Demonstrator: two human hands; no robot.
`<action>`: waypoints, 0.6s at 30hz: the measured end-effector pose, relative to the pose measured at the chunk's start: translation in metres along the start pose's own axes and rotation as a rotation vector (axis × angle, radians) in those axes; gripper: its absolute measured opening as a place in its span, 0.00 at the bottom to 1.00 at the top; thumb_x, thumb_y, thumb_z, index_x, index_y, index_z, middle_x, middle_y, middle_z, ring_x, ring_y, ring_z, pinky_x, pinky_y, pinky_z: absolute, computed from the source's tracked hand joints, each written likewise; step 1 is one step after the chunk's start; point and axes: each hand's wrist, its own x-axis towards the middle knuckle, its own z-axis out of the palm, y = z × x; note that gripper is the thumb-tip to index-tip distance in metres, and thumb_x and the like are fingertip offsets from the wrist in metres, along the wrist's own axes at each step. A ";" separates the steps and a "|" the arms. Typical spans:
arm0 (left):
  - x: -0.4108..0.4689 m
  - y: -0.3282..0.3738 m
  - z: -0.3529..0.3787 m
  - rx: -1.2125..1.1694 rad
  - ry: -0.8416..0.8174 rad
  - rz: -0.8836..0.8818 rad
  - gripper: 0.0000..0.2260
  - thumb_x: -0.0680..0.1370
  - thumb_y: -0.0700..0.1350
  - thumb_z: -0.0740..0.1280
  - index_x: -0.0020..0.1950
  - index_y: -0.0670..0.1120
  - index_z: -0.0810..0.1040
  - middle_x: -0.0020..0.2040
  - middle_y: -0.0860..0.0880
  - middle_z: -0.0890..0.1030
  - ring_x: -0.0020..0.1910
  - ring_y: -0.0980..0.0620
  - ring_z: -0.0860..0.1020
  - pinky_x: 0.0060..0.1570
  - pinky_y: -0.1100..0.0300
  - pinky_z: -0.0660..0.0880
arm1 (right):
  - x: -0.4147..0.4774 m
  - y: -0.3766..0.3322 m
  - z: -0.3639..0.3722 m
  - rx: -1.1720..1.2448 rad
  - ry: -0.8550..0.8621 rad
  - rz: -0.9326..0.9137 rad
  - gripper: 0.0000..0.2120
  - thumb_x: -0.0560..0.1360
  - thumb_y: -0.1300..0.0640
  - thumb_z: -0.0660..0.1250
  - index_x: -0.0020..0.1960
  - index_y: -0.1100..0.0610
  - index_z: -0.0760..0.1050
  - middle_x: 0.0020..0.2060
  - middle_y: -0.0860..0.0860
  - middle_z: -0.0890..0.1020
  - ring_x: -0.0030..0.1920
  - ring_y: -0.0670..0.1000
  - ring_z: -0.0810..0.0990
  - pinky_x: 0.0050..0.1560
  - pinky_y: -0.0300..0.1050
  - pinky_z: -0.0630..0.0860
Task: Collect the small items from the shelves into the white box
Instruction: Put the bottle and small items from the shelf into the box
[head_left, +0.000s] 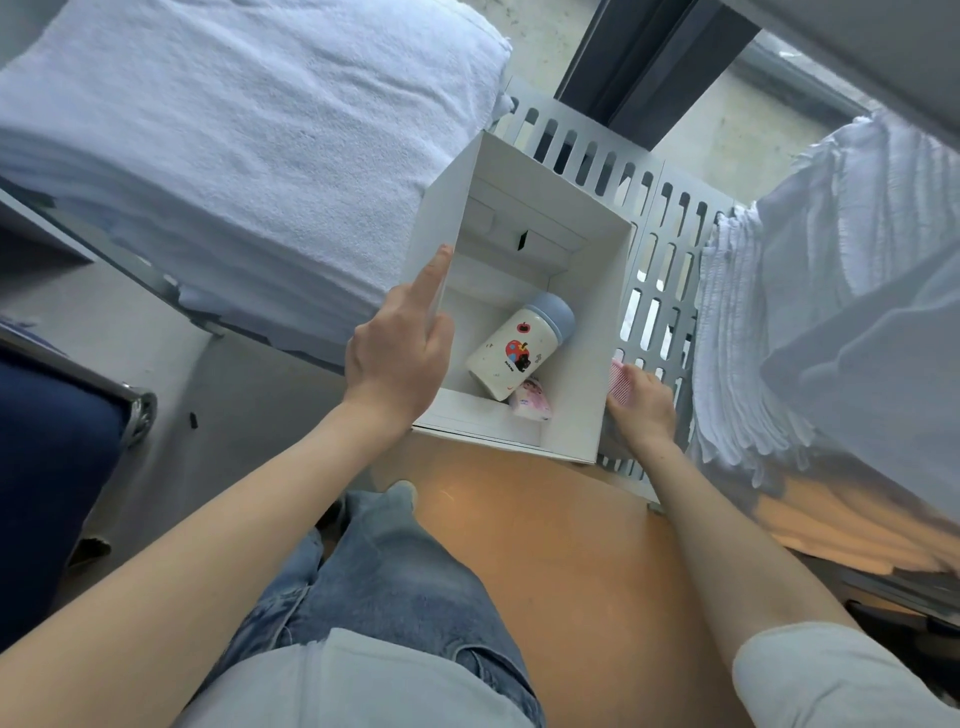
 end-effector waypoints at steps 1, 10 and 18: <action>0.000 0.000 0.000 -0.001 -0.001 0.001 0.26 0.80 0.45 0.56 0.77 0.63 0.55 0.61 0.45 0.76 0.44 0.39 0.77 0.47 0.48 0.73 | -0.004 -0.003 -0.001 0.003 0.017 0.003 0.24 0.75 0.46 0.65 0.70 0.48 0.68 0.59 0.59 0.79 0.57 0.64 0.76 0.56 0.56 0.74; 0.002 -0.002 -0.002 0.015 -0.027 0.006 0.28 0.80 0.46 0.55 0.77 0.64 0.54 0.59 0.45 0.76 0.43 0.38 0.77 0.47 0.47 0.75 | -0.051 -0.032 -0.036 0.420 0.265 0.053 0.18 0.71 0.52 0.74 0.57 0.59 0.78 0.42 0.52 0.77 0.48 0.59 0.80 0.52 0.58 0.77; 0.004 -0.004 -0.006 -0.024 -0.069 0.031 0.27 0.80 0.46 0.56 0.77 0.63 0.54 0.58 0.44 0.76 0.46 0.39 0.76 0.48 0.49 0.73 | -0.100 -0.092 -0.074 0.851 0.463 -0.093 0.20 0.73 0.56 0.74 0.63 0.60 0.75 0.45 0.53 0.81 0.41 0.38 0.80 0.43 0.31 0.77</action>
